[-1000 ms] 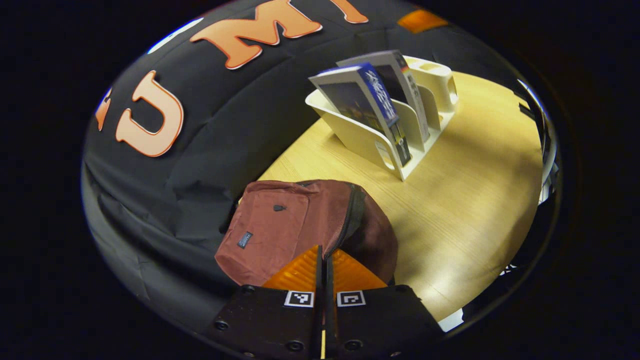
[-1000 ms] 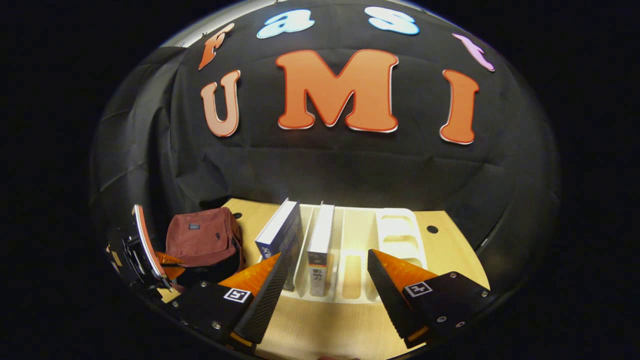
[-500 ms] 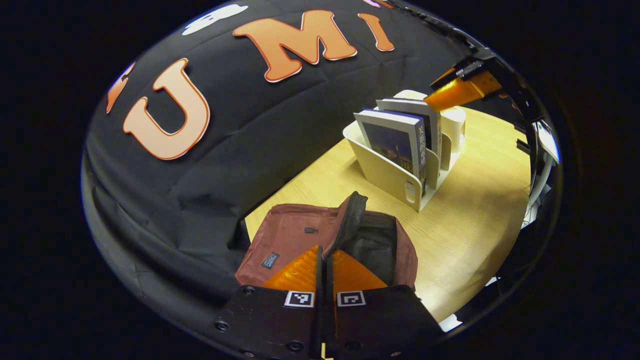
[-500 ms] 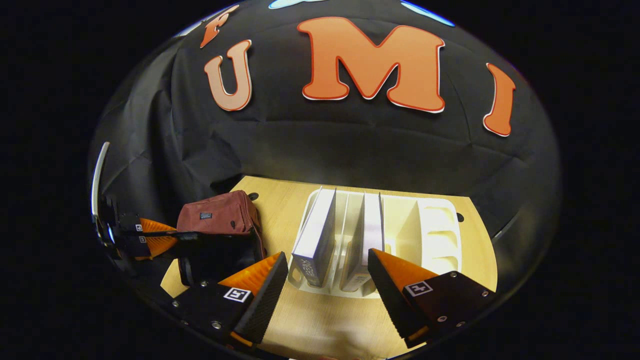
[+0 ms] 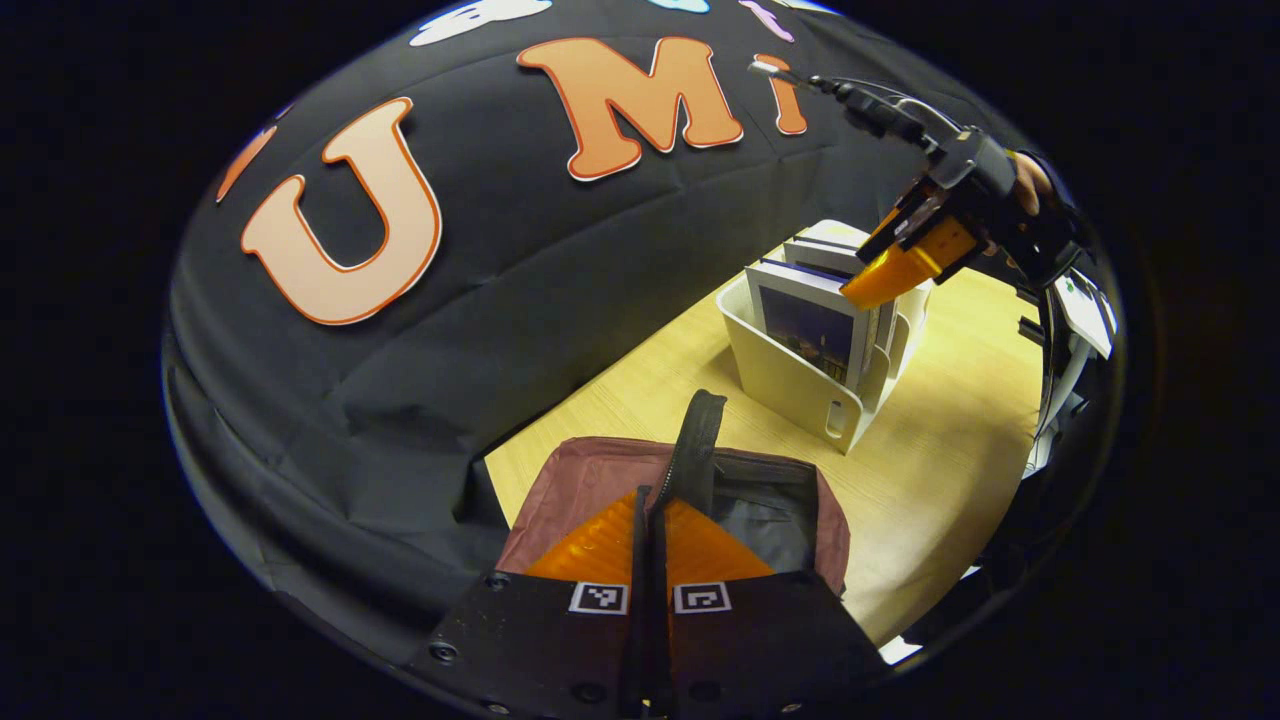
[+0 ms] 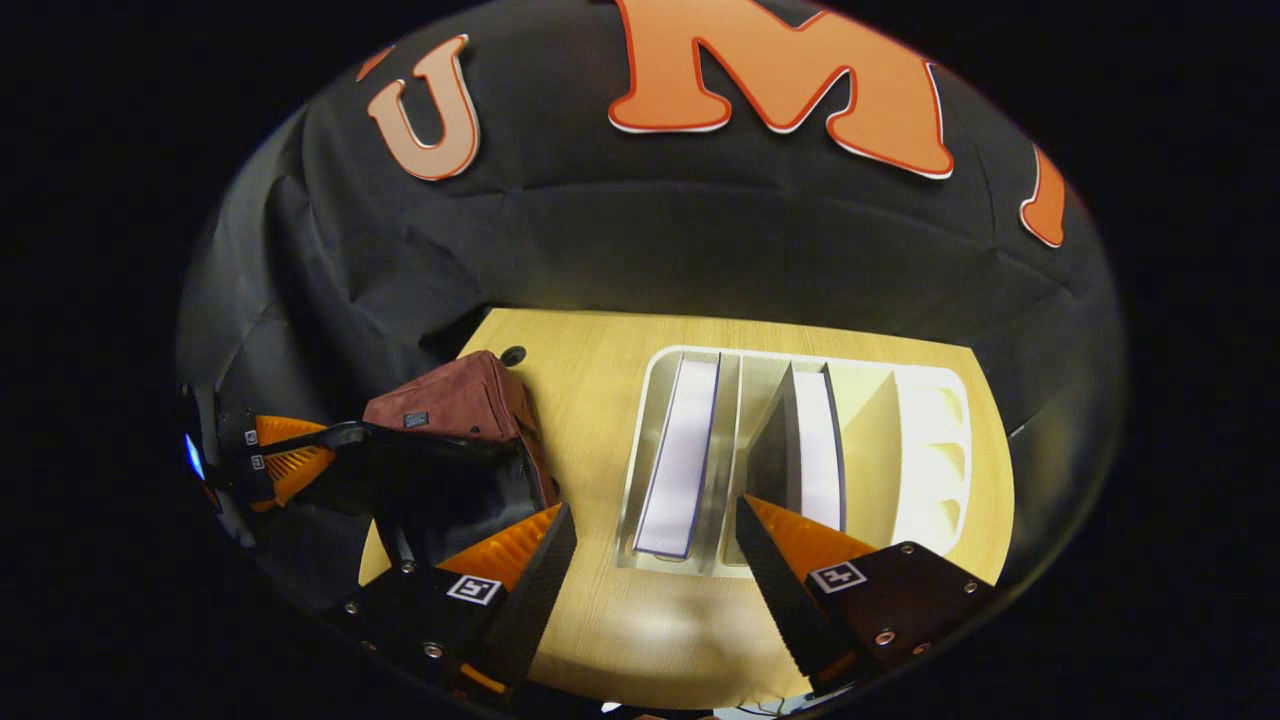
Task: Open the schoolbag, grab two books from the bookshelf and put them into the schoolbag.
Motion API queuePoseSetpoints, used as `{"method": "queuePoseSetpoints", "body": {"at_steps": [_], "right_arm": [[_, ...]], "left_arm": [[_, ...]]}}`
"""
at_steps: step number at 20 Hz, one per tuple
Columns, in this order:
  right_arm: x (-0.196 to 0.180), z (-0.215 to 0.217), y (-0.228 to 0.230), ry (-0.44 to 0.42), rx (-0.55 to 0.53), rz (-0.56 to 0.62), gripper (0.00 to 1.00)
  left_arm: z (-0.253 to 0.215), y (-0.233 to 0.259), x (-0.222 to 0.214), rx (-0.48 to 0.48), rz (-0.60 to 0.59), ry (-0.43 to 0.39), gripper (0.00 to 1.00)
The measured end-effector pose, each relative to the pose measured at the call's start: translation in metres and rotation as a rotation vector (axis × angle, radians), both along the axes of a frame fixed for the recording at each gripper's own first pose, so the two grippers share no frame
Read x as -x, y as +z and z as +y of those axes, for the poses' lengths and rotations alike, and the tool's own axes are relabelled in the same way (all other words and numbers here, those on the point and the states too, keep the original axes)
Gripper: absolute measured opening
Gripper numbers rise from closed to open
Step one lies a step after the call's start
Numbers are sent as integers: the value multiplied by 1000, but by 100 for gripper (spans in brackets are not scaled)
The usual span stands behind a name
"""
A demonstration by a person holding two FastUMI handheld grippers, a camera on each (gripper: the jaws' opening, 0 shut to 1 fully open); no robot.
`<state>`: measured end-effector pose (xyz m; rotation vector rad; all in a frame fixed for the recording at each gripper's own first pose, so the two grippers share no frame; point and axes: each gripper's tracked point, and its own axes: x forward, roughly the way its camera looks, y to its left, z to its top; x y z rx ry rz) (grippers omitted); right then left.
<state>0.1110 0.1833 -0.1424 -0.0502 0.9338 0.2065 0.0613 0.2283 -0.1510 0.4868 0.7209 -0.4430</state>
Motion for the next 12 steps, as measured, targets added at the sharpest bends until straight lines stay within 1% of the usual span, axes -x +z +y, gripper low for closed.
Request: {"method": "queuePoseSetpoints", "body": {"at_steps": [2,6,8,9,12], "right_arm": [[-6,-5,-12,-13,33,66,95],[-22,-1,-32,-44,12,220,96],[-36,0,-39,-50,16,273,95],[-42,-3,-44,-67,31,297,95],[-52,1,-59,-93,35,369,88]], "left_arm": [[-4,-2,2,26,2,-8,2],[-1,-6,5,70,-6,6,2],[-1,-9,7,88,-2,10,2],[0,-11,8,96,0,13,2],[4,-14,10,109,3,25,2]]}}
